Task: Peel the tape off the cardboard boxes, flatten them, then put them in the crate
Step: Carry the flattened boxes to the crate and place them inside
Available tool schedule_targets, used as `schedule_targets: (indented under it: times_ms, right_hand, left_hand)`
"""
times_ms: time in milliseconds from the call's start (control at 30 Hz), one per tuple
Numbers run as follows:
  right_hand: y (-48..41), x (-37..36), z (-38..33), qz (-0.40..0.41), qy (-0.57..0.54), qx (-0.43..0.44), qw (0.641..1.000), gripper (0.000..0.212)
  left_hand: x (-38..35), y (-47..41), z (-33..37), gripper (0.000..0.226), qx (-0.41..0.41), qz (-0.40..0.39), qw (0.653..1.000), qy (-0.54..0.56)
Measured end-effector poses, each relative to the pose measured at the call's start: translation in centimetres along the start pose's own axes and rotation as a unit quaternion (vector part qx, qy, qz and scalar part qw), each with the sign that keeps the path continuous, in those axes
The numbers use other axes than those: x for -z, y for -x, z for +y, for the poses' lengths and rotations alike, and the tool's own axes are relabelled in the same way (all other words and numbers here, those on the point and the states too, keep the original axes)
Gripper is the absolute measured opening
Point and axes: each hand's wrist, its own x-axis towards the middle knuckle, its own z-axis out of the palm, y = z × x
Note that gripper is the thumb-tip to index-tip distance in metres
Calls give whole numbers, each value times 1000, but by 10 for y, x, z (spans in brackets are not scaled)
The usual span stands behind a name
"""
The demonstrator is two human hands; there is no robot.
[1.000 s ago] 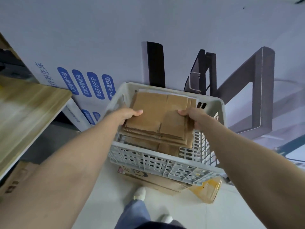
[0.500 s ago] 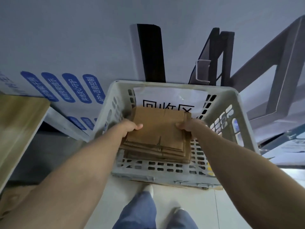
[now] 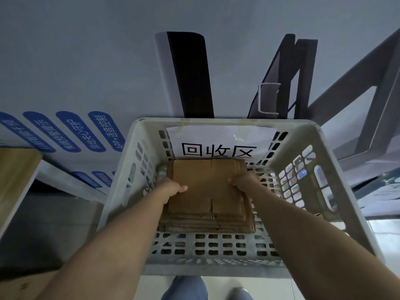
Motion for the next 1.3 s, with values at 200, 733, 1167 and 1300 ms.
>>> schedule_targets:
  times_ms: [200, 733, 1167, 1300]
  right_hand:
    - [-7, -6, 4, 37, 101, 30, 994, 51]
    - [-18, -10, 1, 55, 166, 30, 984, 45]
    - [2, -9, 0, 52, 129, 56, 989, 40]
    - [8, -2, 5, 28, 113, 62, 991, 41]
  left_hand:
    - [-13, -9, 3, 65, -27, 78, 994, -70]
    - [-7, -9, 5, 57, -62, 101, 971, -205]
    - [-6, 5, 15, 50, -86, 82, 968, -220]
    - [2, 11, 19, 68, -86, 51, 979, -175]
